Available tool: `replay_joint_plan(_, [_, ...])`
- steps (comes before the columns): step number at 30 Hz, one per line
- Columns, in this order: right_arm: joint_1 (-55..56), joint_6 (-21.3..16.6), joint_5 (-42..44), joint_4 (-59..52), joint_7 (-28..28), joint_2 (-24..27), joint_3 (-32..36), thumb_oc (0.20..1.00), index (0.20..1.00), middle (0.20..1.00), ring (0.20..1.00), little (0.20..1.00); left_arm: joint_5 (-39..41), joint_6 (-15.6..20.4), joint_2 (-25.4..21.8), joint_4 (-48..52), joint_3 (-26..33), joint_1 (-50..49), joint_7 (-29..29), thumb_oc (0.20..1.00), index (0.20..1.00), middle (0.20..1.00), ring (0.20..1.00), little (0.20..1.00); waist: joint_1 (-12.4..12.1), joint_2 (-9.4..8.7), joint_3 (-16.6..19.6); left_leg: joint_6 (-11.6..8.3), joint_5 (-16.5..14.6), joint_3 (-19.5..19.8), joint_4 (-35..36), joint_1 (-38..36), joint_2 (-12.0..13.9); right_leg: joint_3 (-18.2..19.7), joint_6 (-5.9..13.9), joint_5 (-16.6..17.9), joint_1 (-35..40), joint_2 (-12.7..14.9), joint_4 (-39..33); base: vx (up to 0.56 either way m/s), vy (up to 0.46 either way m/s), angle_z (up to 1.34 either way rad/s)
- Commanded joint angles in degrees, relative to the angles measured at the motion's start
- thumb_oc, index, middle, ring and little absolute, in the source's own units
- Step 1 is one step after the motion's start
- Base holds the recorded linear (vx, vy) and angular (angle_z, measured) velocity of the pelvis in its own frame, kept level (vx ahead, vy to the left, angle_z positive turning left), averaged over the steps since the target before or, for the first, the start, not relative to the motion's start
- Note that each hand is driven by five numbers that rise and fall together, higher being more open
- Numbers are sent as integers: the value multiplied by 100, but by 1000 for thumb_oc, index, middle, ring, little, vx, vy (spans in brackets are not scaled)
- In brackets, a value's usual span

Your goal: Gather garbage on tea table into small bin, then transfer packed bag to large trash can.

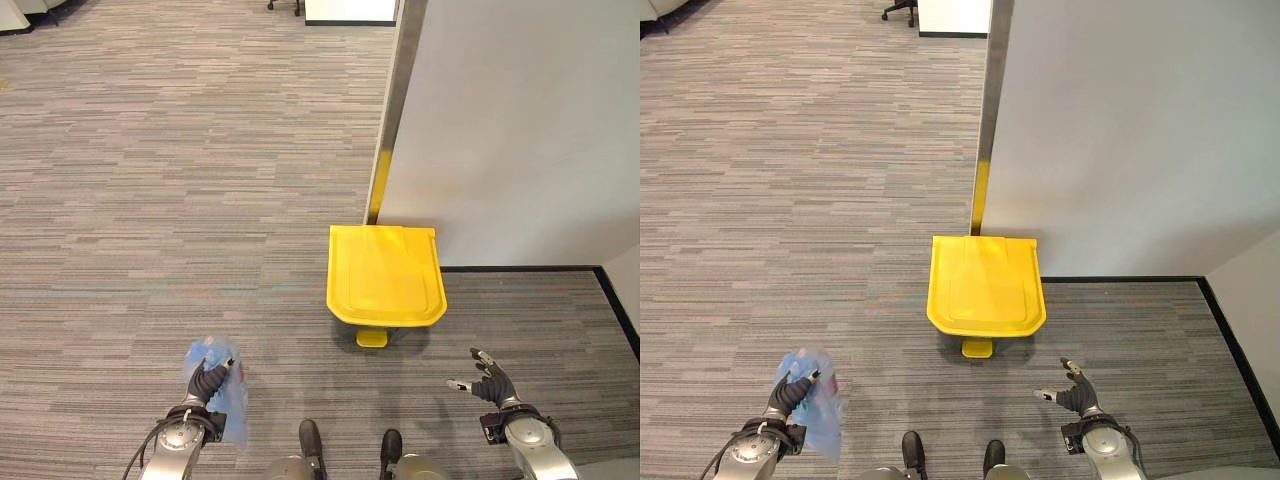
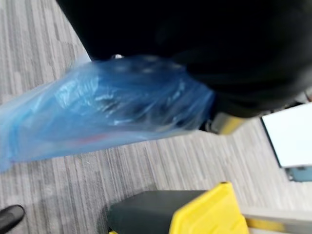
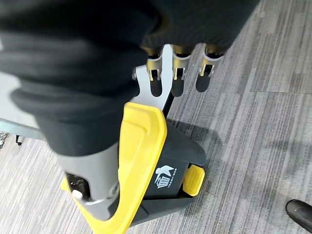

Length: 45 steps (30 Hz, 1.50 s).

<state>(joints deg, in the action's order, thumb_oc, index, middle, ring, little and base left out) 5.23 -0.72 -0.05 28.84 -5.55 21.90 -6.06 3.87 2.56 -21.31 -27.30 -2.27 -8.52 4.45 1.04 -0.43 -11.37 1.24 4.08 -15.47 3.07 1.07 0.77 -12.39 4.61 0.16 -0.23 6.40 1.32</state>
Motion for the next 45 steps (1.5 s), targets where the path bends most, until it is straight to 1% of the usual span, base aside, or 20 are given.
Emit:
replay_joint_plan(1, [-231,-104,-62,-66,-36,97,15,1000,1000,1000,1000,1000,123,231,-230,360,99,69,38,200,200,200,200,200,-89,-299,-15,-189,-1167,651,-1221,399,-34,234,206,-459,-210,292,447,103,180,-14])
replay_joint_plan(6, [-232,-115,-6,-43,-31,28,40,1000,1000,1000,1000,1000,185,211,-289,316,116,154,53,200,200,200,200,200,-128,-277,-81,1,-1399,740,-1291,348,-208,438,298,-483,-655,377,1469,112,138,-12])
replay_joint_plan(8, [-292,-84,16,23,-46,11,31,1000,1000,1000,1000,1000,242,216,-298,309,118,198,106,200,200,200,200,200,-81,-240,-200,90,-1532,725,-1224,117,-279,448,286,-278,-1140,344,1929,139,118,-5])
replay_joint_plan(10, [-328,-82,32,38,-66,19,37,1000,1000,1000,1000,1000,257,228,-304,322,125,200,127,200,200,200,200,200,-59,-225,-266,111,-1602,699,-1195,-18,-310,373,283,-123,-1387,375,1948,259,87,-33])
replay_joint_plan(11, [-298,-87,124,6,-108,44,130,1000,1000,1000,1000,1000,288,254,-309,294,122,243,145,200,200,200,200,200,154,-163,-392,96,-1851,808,-1066,-494,-416,151,348,130,-1894,335,1392,423,44,-24])
replay_joint_plan(13, [-278,-78,167,12,-115,57,167,1000,1000,1000,1000,1000,302,263,-303,252,113,291,143,200,200,200,200,200,237,-159,-415,83,-1930,887,-1081,-584,-459,140,380,171,-1975,283,1126,389,-2,24])
replay_joint_plan(15, [-243,-72,243,129,-160,55,275,1000,1000,1000,1000,1000,285,277,-290,192,102,415,122,200,200,200,200,200,408,-203,-427,-7,-2148,1079,-1099,-873,-561,-32,463,374,-2214,250,267,452,-94,47])
replay_joint_plan(18, [-205,-70,277,215,-181,53,346,1000,1000,1000,1000,1000,248,278,-295,183,85,450,97,200,200,200,200,200,530,-177,-402,-62,-2309,1259,-1091,-1083,-550,-34,532,522,-2310,220,-28,341,-97,64])
replay_joint_plan(19, [-167,-89,347,256,-208,74,409,1000,1000,1000,1000,1000,255,292,-307,186,68,490,101,200,200,200,200,200,607,-200,-383,-98,-2438,1372,-1118,-1205,-579,127,580,619,-2406,230,-34,274,-103,73])
replay_joint_plan(20, [-137,-78,372,240,-196,87,449,1000,1000,1000,1000,1000,262,292,-296,206,46,487,90,200,200,200,200,200,657,-186,-379,-123,-2539,1459,-1206,-1214,-566,230,586,706,-2446,232,18,606,-260,76])
replay_joint_plan(21, [50,-72,435,260,-186,122,618,1000,1000,1000,1000,1000,247,287,-330,234,30,497,66,200,200,200,200,200,834,-220,-231,-281,-2761,1597,-1425,-1428,-420,582,466,805,-2436,249,231,436,-193,77])
replay_joint_plan(22, [57,-73,435,258,-185,125,619,1000,1000,1000,1000,1000,248,286,-328,237,27,492,66,200,200,200,200,200,833,-203,-221,-285,-2788,1596,-1460,-1407,-404,574,463,786,-2453,238,258,538,-342,80])
replay_joint_plan(23, [26,-99,517,314,-210,173,638,1000,1000,1000,1000,1000,332,283,-335,257,18,509,77,200,200,200,200,200,934,-190,-224,-409,-2743,1481,-2087,-1274,-81,617,409,798,-2694,212,920,204,-186,62])
replay_joint_plan(24, [23,-101,518,317,-210,177,636,1000,1000,1000,1000,1000,332,283,-332,257,19,508,77,200,200,200,200,200,940,-173,-196,-414,-2778,1483,-2140,-1219,-68,611,406,770,-2746,207,967,320,-262,58])
replay_joint_plan(25, [-42,-138,661,406,-265,274,721,1000,1000,1000,1000,1000,406,313,-313,201,13,552,124,200,200,200,200,200,993,-103,-263,-451,-2585,1427,-2632,-990,118,525,335,629,-2896,194,1514,126,-78,35])
replay_joint_plan(31, [-232,-277,1003,484,-337,349,876,1000,1000,1000,1000,1000,524,437,-255,13,-33,947,240,200,200,200,200,200,1217,139,-187,-503,-2408,1095,-1961,-1262,287,300,392,500,-3275,259,1754,45,-9,12])
replay_joint_plan(36, [-517,-262,1058,270,-171,242,580,1000,1000,1000,1000,1000,412,411,-202,109,-109,928,129,200,200,200,200,200,1154,235,-166,-363,-2718,877,-1220,-1532,96,280,543,747,-3430,375,1581,-55,74,-6])
replay_joint_plan(39, [-937,-246,1218,-206,166,-87,-37,1000,1000,1000,1000,1000,265,402,-136,271,-300,932,-26,200,200,200,200,200,901,225,-271,-216,-2897,967,-1061,-1679,-173,281,692,1048,-3263,526,1189,-60,80,-6])
replay_joint_plan(42, [-1219,-278,1232,-263,223,-189,-346,1000,1000,1000,1000,1000,211,421,-106,258,-428,1001,-91,200,200,200,200,200,806,192,-245,-207,-2904,1033,-878,-1864,-259,211,647,1104,-3162,642,993,5,8,7])
replay_joint_plan(45, [-2260,-373,1335,-34,171,-337,-925,1000,1000,1000,1000,1000,261,509,-112,246,-802,1212,-136,200,200,200,200,200,579,221,-174,-209,-2969,1222,-744,-2028,-261,69,609,1160,-2969,694,703,48,-9,18])
